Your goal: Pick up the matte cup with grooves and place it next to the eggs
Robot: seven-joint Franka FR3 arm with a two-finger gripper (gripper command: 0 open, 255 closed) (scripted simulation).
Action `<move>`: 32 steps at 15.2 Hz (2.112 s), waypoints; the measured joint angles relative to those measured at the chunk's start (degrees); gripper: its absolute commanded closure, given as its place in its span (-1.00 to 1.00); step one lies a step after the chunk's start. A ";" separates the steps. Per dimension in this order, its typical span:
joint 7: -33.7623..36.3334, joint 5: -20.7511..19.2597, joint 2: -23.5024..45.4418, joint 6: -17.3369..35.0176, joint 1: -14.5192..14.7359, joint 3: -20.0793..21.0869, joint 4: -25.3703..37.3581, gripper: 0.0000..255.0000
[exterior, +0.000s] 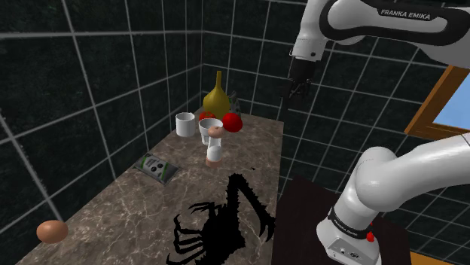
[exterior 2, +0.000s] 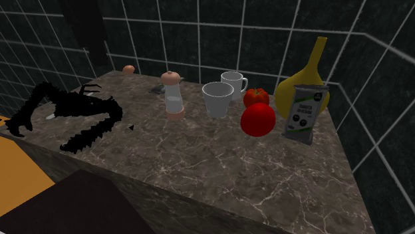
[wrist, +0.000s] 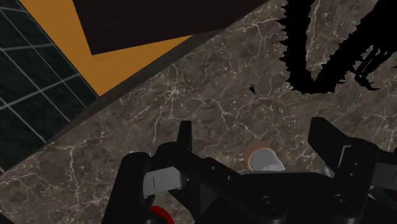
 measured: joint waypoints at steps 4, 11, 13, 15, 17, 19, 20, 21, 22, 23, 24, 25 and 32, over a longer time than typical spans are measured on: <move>0.02 0.24 3.29 3.64 -0.04 -0.20 0.10 -1.00; -0.82 1.08 15.17 15.75 -0.23 -1.55 1.39 -1.00; -0.98 1.58 19.41 18.86 -0.15 -1.88 3.00 -1.00; -1.25 2.10 23.07 21.84 -0.14 -2.24 4.12 -1.00; -1.43 2.77 27.28 24.25 -0.05 -2.53 6.38 -1.00; -2.08 3.52 31.29 26.88 -0.14 -3.03 8.14 -1.00; -2.20 3.86 32.78 27.85 -0.16 -3.16 8.87 -1.00; -2.48 4.21 34.38 28.70 -0.25 -3.38 9.83 -1.00; -2.78 4.72 36.69 29.67 -0.31 -3.58 11.39 -1.00; -2.91 5.27 39.47 30.20 -0.31 -3.69 13.81 -1.00; -3.06 5.76 41.58 31.07 -0.34 -3.77 15.23 -1.00; -3.21 6.27 43.68 31.85 -0.40 -3.84 16.74 -1.00; -4.21 9.76 58.21 35.04 -1.59 -4.06 29.32 -1.00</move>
